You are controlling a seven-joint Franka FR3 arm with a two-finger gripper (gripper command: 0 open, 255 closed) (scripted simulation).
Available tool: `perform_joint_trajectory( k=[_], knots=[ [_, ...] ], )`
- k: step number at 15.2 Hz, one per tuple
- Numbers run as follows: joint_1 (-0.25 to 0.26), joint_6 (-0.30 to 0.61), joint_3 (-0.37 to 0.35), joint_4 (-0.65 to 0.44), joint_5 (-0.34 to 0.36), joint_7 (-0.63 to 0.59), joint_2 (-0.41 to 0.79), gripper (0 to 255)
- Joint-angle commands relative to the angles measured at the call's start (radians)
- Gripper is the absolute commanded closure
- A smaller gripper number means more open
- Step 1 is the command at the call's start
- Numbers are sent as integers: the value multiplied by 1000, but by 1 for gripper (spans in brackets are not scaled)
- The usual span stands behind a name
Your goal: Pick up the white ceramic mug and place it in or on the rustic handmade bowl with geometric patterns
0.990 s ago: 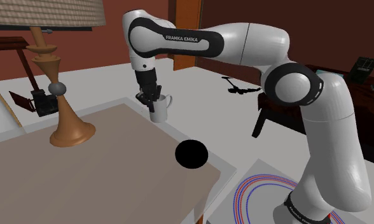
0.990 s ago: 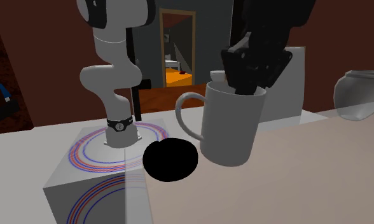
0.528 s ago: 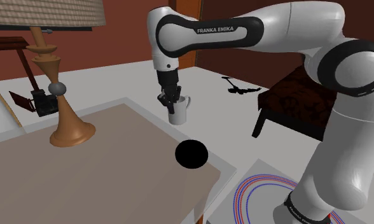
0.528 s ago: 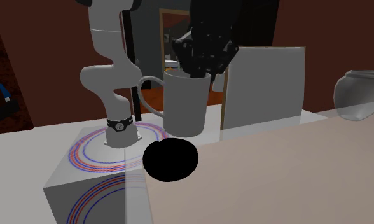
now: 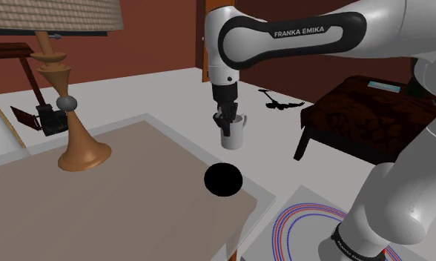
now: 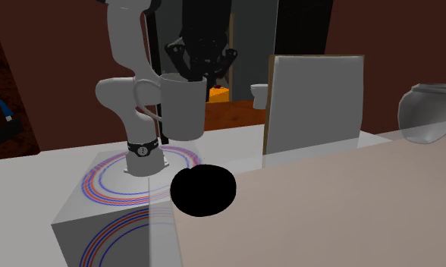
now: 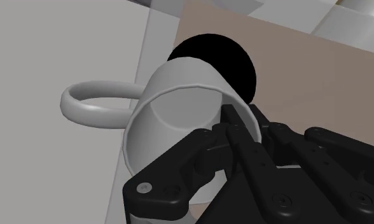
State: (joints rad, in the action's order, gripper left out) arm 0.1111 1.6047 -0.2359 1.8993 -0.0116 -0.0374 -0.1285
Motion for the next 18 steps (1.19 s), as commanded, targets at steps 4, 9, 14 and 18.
perform_joint_trajectory(
  k=[4,9,14,18],
  knots=[
    [-1,61,3,82,-4,6,-21,255],
    [0,128,1,142,-3,4,-14,255],
    [1,194,-1,196,-1,1,-1,255],
    [1,233,-2,225,0,-1,8,255]
  ],
)
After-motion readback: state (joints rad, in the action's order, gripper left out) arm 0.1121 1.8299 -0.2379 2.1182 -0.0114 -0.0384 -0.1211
